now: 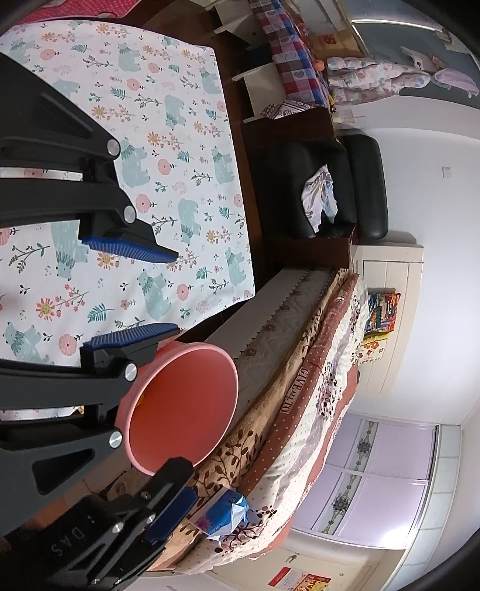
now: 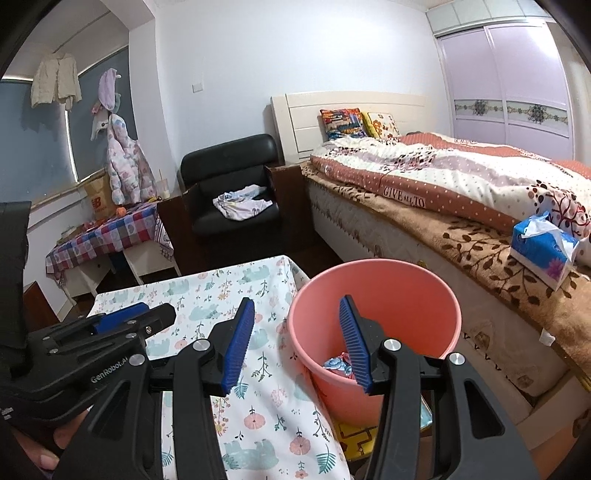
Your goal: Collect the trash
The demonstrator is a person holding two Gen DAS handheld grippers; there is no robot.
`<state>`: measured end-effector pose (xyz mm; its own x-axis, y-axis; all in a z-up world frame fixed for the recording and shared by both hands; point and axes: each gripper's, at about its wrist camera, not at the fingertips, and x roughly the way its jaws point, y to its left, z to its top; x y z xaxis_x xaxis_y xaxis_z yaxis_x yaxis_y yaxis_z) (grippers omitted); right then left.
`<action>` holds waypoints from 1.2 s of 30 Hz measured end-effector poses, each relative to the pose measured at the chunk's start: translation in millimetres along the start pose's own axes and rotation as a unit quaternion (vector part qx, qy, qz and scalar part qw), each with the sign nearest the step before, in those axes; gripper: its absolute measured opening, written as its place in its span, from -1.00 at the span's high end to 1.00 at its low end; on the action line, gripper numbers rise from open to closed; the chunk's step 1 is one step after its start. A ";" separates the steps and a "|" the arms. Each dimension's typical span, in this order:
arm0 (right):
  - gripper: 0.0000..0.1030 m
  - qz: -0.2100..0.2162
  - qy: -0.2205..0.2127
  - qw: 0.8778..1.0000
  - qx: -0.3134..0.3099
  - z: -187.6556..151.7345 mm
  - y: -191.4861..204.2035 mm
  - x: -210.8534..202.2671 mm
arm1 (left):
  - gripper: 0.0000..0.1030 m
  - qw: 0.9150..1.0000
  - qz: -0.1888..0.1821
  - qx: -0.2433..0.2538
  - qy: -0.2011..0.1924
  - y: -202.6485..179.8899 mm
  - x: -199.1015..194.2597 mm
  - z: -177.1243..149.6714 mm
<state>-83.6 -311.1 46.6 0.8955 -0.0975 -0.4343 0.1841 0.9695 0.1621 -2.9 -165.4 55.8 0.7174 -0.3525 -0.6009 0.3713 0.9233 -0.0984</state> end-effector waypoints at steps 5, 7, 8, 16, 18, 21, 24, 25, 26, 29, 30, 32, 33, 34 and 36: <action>0.06 -0.001 -0.005 1.000 -0.002 1.2 3.0 -1.8 | 0.35 1.000 0.005 -0.003 -0.002 1.2 -0.1 2.1; 0.06 -0.001 -0.005 1.000 -0.002 1.4 3.7 -2.5 | 0.35 1.000 0.007 -0.005 -0.003 2.7 -0.8 2.3; 0.06 -0.001 -0.006 1.000 -0.003 1.6 4.1 -2.9 | 0.35 1.000 0.008 -0.006 -0.003 3.9 -1.2 2.3; 0.06 -0.005 -0.011 1.000 -0.004 0.3 7.5 -7.5 | 0.35 1.000 0.021 -0.013 -0.004 11.0 -1.7 2.3; 0.06 -0.005 -0.011 1.000 -0.003 0.3 8.0 -7.8 | 0.35 1.000 0.025 -0.015 -0.004 13.1 -1.6 2.1; 0.06 -0.004 -0.008 1.000 -0.004 0.6 9.5 -7.5 | 0.35 0.999 0.033 -0.018 -0.004 17.1 -0.8 0.6; 0.06 -0.003 -0.006 1.000 -0.007 0.8 11.6 -6.6 | 0.35 0.999 0.036 -0.021 -0.003 19.0 0.2 -0.5; 0.06 -0.003 -0.006 1.000 -0.007 0.8 11.9 -6.8 | 0.35 0.999 0.037 -0.022 -0.003 20.5 0.0 -0.9; 0.06 -0.003 -0.006 1.000 -0.008 0.7 12.3 -7.0 | 0.35 0.999 0.037 -0.022 -0.003 21.1 0.0 -1.1; 0.06 -0.003 -0.004 1.000 -0.008 0.6 13.1 -6.8 | 0.35 0.999 0.038 -0.024 -0.003 22.8 -0.9 -2.1; 0.06 -0.003 -0.004 1.000 -0.008 0.4 13.8 -6.6 | 0.35 0.999 0.038 -0.024 -0.003 22.7 -1.2 -2.4; 0.06 -0.002 -0.002 1.000 -0.009 -0.1 14.9 -5.8 | 0.35 0.999 0.039 -0.025 -0.003 23.8 -1.4 -2.9; 0.06 -0.002 -0.001 1.000 -0.009 -0.2 15.8 -5.1 | 0.35 0.999 0.040 -0.025 -0.003 24.2 -1.3 -3.0; 0.06 -0.002 -0.001 1.000 -0.010 -1.0 16.7 -4.7 | 0.35 0.999 0.039 -0.025 -0.002 23.9 -1.2 -2.9; 0.06 -0.001 0.001 1.000 -0.010 -1.7 17.4 -3.7 | 0.35 0.999 0.040 -0.026 -0.002 25.0 -1.2 -3.8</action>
<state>-84.4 -293.5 49.5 0.8939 -0.0996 -0.4371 0.1781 0.9737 0.1424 3.3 -141.4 51.1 0.7459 -0.2779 -0.6053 0.2817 0.9552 -0.0914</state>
